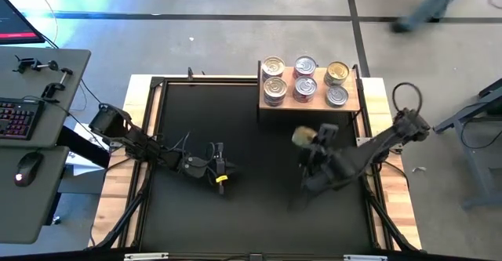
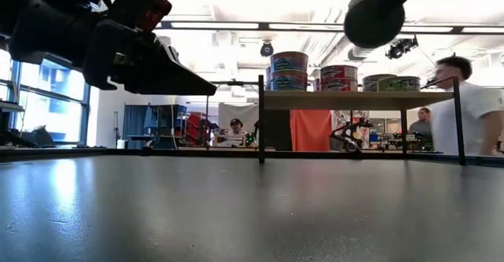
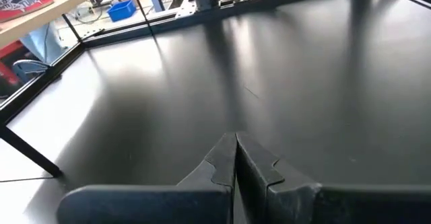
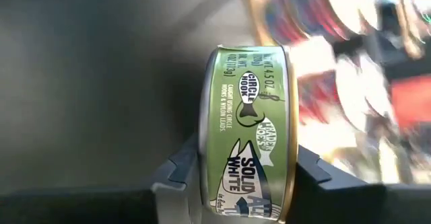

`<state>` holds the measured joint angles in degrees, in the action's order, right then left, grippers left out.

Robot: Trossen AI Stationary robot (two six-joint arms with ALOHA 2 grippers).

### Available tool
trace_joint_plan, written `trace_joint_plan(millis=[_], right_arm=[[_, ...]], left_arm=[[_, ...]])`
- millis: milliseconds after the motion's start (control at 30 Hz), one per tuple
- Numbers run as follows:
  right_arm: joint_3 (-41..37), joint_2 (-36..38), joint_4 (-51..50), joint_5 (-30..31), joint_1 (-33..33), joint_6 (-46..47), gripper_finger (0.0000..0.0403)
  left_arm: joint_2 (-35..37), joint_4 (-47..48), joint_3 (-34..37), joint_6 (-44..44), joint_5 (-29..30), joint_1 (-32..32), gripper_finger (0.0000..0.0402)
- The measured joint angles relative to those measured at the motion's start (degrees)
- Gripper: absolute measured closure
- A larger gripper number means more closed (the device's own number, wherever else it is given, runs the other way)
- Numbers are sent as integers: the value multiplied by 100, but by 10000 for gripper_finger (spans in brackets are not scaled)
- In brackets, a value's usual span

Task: Stack canned seafood by type on shelf
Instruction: Stack the green tuna can on top of the other green tuna can on the shelf

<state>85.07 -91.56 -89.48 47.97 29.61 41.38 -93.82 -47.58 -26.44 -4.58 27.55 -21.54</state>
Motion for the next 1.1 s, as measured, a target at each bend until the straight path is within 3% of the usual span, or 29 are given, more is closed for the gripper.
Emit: trace_joint_plan(millis=[367, 700, 900, 1100], right_arm=[[-449, 1455, -53, 406, -1603, -1141, 287], [-1357, 2041, -56, 389, -3195, -2343, 287], [-2011, 2036, -27, 113, -3478, -2365, 287], [-2363, 2038, 22, 317, -3482, -2346, 277]], left_arm=[[-2, 12, 0, -9, -15, -24, 401], [-2, 9, 0, 2, -16, -26, 401], [-2, 11, 0, 2, -17, -26, 401], [-2, 6, 0, 1, -17, -26, 401]])
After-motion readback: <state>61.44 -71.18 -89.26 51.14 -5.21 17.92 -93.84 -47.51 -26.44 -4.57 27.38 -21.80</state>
